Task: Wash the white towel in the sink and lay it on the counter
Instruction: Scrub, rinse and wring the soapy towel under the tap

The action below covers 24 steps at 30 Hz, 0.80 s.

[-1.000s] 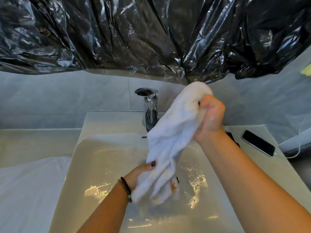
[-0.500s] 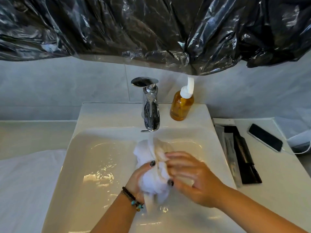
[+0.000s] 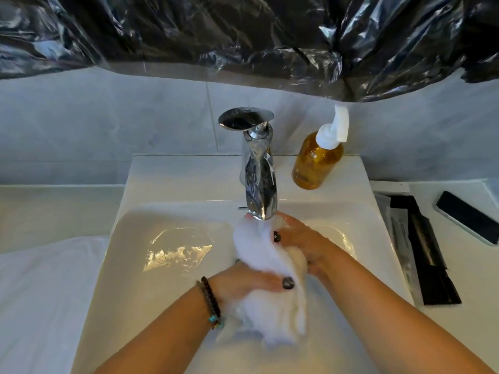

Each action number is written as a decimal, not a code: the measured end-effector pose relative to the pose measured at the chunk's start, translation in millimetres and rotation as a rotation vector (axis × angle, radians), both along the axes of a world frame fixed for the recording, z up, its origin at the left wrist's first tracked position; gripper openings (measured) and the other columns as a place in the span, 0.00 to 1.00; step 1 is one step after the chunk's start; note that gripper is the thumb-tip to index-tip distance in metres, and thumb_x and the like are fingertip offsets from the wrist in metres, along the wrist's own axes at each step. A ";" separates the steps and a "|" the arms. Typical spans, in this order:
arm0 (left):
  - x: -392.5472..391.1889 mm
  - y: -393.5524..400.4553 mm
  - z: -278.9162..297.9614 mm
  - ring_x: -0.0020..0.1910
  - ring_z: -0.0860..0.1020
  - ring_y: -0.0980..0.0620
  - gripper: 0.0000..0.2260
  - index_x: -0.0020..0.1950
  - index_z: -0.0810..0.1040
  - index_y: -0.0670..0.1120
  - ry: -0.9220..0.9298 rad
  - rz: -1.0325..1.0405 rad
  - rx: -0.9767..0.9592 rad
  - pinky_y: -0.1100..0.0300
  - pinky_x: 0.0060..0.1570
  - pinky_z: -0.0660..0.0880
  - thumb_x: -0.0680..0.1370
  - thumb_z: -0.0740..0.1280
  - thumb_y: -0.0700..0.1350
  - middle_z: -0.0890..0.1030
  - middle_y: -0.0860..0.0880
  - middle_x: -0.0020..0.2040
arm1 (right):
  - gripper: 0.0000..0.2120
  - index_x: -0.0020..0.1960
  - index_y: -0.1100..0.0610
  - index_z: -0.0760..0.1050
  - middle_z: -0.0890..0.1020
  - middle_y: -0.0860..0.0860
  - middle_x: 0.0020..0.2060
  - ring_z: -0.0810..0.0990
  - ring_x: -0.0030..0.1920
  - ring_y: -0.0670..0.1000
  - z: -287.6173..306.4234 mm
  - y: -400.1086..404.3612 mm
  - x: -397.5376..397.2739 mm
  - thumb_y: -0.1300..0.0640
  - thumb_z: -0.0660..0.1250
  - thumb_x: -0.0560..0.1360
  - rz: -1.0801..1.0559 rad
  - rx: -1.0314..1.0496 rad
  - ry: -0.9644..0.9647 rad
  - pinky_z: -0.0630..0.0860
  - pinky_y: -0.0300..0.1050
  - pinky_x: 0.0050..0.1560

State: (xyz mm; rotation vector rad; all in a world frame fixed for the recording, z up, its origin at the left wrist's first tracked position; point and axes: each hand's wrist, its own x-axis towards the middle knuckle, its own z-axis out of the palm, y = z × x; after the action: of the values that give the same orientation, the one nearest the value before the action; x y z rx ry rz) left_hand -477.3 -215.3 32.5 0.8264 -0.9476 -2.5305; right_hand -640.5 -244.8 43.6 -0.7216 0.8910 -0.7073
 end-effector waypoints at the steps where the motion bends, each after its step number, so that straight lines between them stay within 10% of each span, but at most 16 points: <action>1: -3.9 1.6 4.6 0.45 0.83 0.51 0.22 0.49 0.83 0.43 -0.071 0.045 -0.078 0.58 0.45 0.78 0.57 0.83 0.42 0.84 0.46 0.45 | 0.49 0.64 0.59 0.74 0.81 0.57 0.54 0.81 0.56 0.57 3.6 -2.3 0.7 0.45 0.85 0.46 0.018 -0.032 0.062 0.77 0.52 0.58; 8: -18.1 18.1 -10.9 0.44 0.83 0.54 0.21 0.46 0.82 0.45 -0.530 0.353 -0.441 0.61 0.44 0.79 0.57 0.79 0.52 0.84 0.48 0.43 | 0.32 0.52 0.60 0.78 0.83 0.56 0.48 0.83 0.49 0.56 14.2 3.6 21.7 0.50 0.80 0.51 -0.092 -0.236 0.491 0.81 0.54 0.51; 11: -19.9 17.1 -11.2 0.45 0.83 0.51 0.20 0.47 0.82 0.45 -0.449 0.357 -0.415 0.60 0.45 0.79 0.58 0.78 0.50 0.84 0.48 0.44 | 0.30 0.50 0.58 0.79 0.84 0.54 0.46 0.83 0.47 0.54 13.2 6.4 23.7 0.50 0.78 0.50 -0.185 -0.253 0.581 0.81 0.52 0.51; 16: 16.7 13.8 -5.7 0.54 0.82 0.48 0.21 0.60 0.82 0.44 0.204 0.164 0.072 0.54 0.54 0.78 0.68 0.77 0.45 0.84 0.45 0.54 | 0.24 0.49 0.60 0.77 0.81 0.55 0.40 0.80 0.40 0.52 25.1 -5.9 -4.4 0.59 0.74 0.53 -0.187 -0.180 0.088 0.77 0.43 0.41; 20: 12.8 11.1 -11.9 0.59 0.80 0.44 0.34 0.62 0.80 0.39 0.257 0.181 0.276 0.48 0.58 0.77 0.63 0.81 0.55 0.82 0.40 0.59 | 0.22 0.50 0.60 0.73 0.79 0.57 0.41 0.79 0.41 0.52 18.7 -11.7 -4.0 0.59 0.70 0.57 -0.225 -0.143 -0.142 0.77 0.43 0.40; 24: -13.3 29.7 -1.8 0.59 0.81 0.45 0.38 0.73 0.66 0.36 0.134 0.276 0.325 0.50 0.52 0.80 0.67 0.79 0.42 0.82 0.41 0.58 | 0.17 0.45 0.51 0.79 0.84 0.49 0.37 0.82 0.38 0.48 22.6 -15.8 1.0 0.65 0.70 0.58 -0.228 -0.169 0.110 0.79 0.39 0.40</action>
State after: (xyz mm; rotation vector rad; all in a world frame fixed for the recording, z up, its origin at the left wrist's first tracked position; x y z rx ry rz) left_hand -490.6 -185.5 30.7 0.7998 -0.3556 -2.4868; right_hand -639.5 -260.6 66.2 -0.8230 1.0329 -0.9612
